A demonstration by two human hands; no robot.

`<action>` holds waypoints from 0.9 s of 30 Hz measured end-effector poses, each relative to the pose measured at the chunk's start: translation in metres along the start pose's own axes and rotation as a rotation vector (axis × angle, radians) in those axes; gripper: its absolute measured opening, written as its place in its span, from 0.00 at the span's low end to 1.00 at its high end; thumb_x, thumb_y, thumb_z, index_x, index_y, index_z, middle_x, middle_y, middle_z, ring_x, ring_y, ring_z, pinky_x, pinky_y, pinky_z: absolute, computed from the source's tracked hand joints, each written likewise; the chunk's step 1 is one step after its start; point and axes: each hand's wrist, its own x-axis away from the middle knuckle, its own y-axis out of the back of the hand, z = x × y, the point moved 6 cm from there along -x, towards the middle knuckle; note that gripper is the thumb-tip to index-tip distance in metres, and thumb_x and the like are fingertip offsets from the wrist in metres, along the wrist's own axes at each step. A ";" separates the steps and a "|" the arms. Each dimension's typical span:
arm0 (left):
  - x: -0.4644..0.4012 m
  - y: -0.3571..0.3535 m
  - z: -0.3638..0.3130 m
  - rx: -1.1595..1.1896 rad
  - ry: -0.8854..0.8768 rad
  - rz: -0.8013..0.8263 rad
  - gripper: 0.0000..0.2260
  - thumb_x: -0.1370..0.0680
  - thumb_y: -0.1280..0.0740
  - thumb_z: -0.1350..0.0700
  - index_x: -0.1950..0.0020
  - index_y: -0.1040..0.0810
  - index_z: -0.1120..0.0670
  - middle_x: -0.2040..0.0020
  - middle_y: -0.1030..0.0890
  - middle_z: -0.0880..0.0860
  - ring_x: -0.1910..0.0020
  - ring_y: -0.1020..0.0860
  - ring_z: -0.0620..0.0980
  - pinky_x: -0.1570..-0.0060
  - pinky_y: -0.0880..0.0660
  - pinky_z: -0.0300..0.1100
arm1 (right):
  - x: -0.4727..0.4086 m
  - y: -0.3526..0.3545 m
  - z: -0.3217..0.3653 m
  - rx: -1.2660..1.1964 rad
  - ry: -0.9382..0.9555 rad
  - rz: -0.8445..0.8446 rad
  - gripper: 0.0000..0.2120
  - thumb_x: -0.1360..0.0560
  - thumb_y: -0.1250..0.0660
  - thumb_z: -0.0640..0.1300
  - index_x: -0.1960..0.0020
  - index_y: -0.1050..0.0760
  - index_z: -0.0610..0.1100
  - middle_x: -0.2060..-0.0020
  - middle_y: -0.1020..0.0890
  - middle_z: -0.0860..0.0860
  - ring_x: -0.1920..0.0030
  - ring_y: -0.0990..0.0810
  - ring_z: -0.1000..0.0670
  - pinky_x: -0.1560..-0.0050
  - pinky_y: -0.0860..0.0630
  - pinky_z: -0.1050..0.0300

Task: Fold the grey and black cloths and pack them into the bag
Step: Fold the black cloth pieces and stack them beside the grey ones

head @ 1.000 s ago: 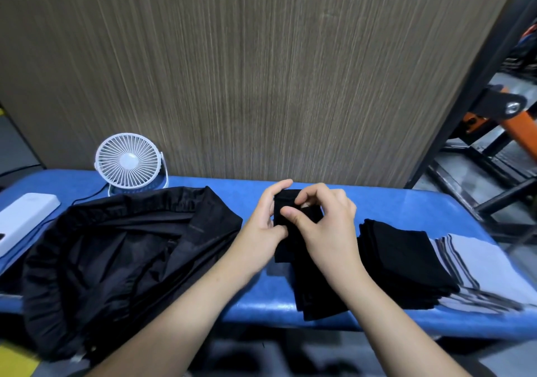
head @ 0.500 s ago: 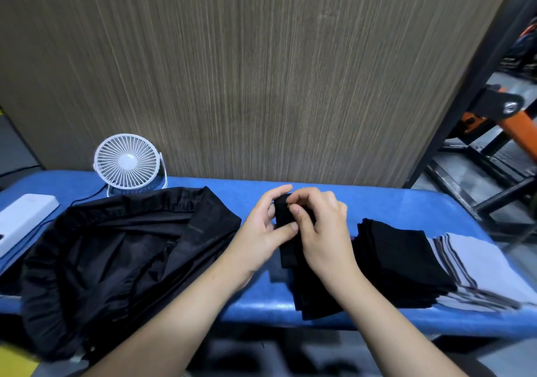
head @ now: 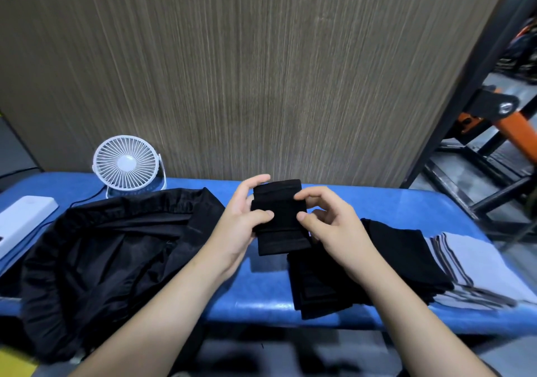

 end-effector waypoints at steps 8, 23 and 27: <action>0.002 -0.005 0.006 -0.164 0.037 0.025 0.12 0.17 0.37 0.60 0.38 0.22 0.47 0.49 0.18 0.56 0.52 0.19 0.49 0.54 0.21 0.46 | 0.002 0.016 0.001 0.089 -0.059 0.037 0.17 0.23 0.34 0.32 0.43 0.22 0.52 0.57 0.23 0.58 0.69 0.28 0.50 0.66 0.30 0.62; 0.007 -0.035 0.023 -0.546 0.128 0.165 0.09 0.21 0.31 0.59 0.43 0.18 0.48 0.46 0.22 0.49 0.72 0.20 0.51 0.61 0.23 0.42 | 0.025 0.049 -0.005 0.881 -0.061 0.112 0.12 0.23 0.36 0.44 0.42 0.23 0.56 0.62 0.26 0.58 0.53 0.33 0.58 0.38 0.39 0.55; 0.005 -0.037 0.031 -0.727 0.071 0.168 0.07 0.21 0.31 0.57 0.46 0.18 0.46 0.50 0.22 0.48 0.75 0.25 0.48 0.64 0.26 0.38 | 0.027 0.043 -0.014 0.991 -0.017 0.196 0.14 0.23 0.37 0.46 0.39 0.24 0.56 0.63 0.31 0.64 0.49 0.32 0.53 0.44 0.42 0.56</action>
